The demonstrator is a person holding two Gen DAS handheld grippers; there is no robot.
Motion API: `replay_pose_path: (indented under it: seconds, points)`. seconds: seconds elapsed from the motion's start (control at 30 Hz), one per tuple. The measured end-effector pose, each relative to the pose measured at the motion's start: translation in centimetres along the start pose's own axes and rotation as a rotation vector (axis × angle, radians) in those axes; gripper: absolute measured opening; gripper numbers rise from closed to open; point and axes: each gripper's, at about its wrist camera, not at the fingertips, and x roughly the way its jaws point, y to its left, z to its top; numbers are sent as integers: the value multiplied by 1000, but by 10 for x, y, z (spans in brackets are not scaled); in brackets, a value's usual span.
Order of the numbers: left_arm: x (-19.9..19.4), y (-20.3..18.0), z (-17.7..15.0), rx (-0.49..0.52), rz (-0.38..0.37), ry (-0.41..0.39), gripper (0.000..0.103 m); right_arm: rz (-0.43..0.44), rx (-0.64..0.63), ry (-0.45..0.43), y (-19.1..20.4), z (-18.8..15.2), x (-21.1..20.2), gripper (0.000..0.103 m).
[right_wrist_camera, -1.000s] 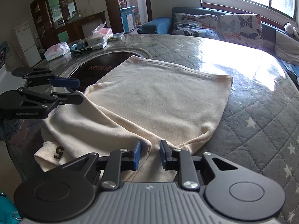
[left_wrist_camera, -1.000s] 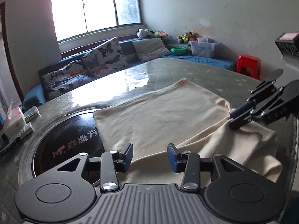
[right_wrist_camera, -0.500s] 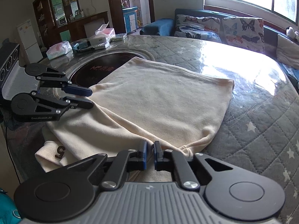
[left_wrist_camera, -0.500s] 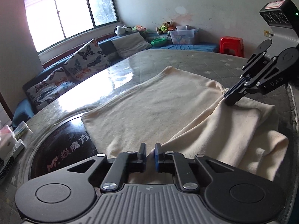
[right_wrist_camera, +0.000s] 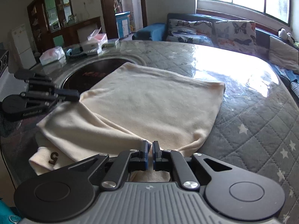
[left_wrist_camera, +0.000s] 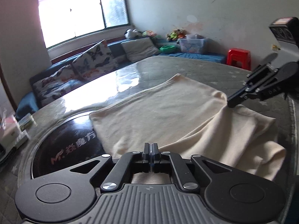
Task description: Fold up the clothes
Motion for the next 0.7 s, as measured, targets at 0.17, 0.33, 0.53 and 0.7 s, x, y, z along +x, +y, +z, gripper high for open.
replay_pose_path:
  seconds: [0.17,0.33,0.53,0.7]
  points:
    - [1,-14,1,70,-33,-11,29,20,11,0,-2,3,-5,4]
    - [10,-20,2,136,-33,-5,44,43,35,14,-4,2,2,8]
    - [20,-15,-1,155,-61,36,27,68,56,29,-4,1,9,14]
    - [15,-17,-2,162,-41,5,4,56,18,16,3,0,7,6]
